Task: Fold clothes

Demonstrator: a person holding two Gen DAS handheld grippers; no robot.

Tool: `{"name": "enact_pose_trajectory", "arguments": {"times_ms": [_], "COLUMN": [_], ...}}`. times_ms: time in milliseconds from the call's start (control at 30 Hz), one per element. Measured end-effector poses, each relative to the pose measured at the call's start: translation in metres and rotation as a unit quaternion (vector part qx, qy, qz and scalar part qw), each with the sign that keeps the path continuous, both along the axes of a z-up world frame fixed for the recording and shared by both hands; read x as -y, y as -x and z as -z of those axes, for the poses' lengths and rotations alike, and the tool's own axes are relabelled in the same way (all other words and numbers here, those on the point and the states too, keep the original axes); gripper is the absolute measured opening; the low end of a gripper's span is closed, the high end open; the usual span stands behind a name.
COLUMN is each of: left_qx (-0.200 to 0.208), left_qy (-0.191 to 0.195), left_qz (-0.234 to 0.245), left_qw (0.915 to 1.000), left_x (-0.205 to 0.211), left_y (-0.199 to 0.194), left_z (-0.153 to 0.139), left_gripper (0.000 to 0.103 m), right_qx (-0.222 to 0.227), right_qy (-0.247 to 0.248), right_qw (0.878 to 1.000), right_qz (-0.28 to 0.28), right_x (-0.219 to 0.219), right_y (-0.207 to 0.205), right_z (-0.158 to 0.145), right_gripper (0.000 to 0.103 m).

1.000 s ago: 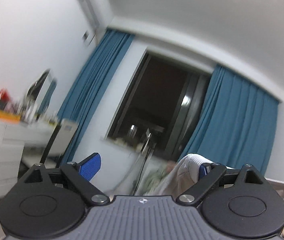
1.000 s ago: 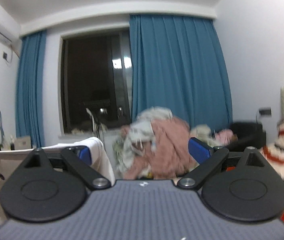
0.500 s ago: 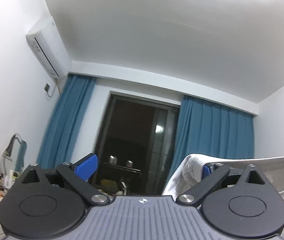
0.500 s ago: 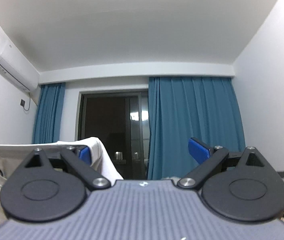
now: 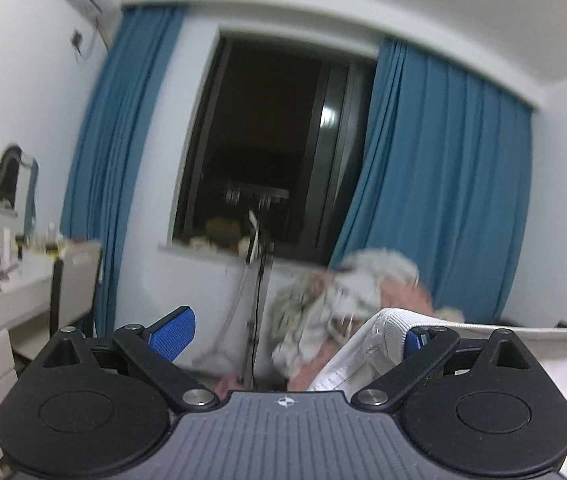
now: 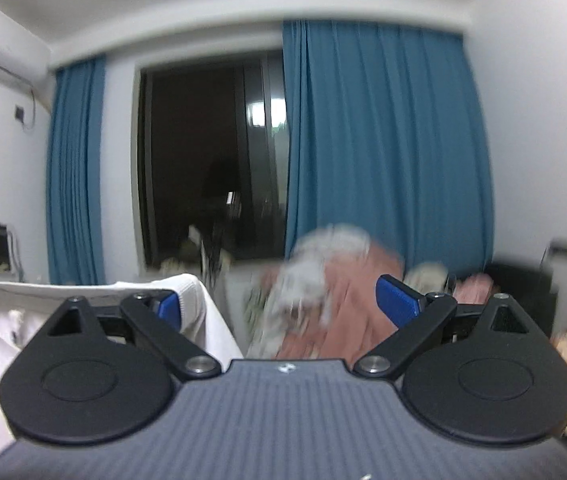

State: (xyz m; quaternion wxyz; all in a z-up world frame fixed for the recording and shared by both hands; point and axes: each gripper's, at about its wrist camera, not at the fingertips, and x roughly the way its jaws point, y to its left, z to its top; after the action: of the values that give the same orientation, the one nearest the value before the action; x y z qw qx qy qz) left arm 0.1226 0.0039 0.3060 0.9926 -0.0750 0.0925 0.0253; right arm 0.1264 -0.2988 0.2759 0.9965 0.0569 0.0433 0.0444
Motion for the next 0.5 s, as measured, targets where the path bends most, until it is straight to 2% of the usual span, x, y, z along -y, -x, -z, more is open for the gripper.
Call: {"name": "enact_pose_trajectory", "arguments": {"times_ms": [100, 167, 300, 400, 500], "left_qx": [-0.03, -0.044, -0.076, -0.109, -0.155], "left_qy": [-0.018, -0.023, -0.004, 0.017, 0.04], "left_qz": [0.003, -0.006, -0.018, -0.021, -0.019], "left_qw": [0.9994, 0.9988, 0.9969, 0.9937, 0.9868], "left_x": [0.008, 0.013, -0.009, -0.048, -0.072], "left_y": [-0.069, -0.111, -0.218, -0.323, -0.388], "left_z": [0.022, 0.047, 0.101, 0.163, 0.249], "left_gripper": [0.099, 0.099, 0.099, 0.099, 0.099], "right_qx": [-0.037, -0.057, -0.088, -0.116, -0.147], "right_qy": [0.019, 0.022, -0.005, -0.021, -0.008], "right_qw": [0.998, 0.997, 0.993, 0.99, 0.986], "right_qz": [0.038, 0.054, 0.074, 0.078, 0.072], "right_x": [-0.014, -0.021, -0.026, -0.027, -0.036], "right_y": [-0.071, -0.115, -0.204, -0.266, -0.319], "right_z": [0.037, 0.056, 0.096, 0.145, 0.208], "right_gripper": [0.096, 0.096, 0.096, 0.096, 0.096]}}
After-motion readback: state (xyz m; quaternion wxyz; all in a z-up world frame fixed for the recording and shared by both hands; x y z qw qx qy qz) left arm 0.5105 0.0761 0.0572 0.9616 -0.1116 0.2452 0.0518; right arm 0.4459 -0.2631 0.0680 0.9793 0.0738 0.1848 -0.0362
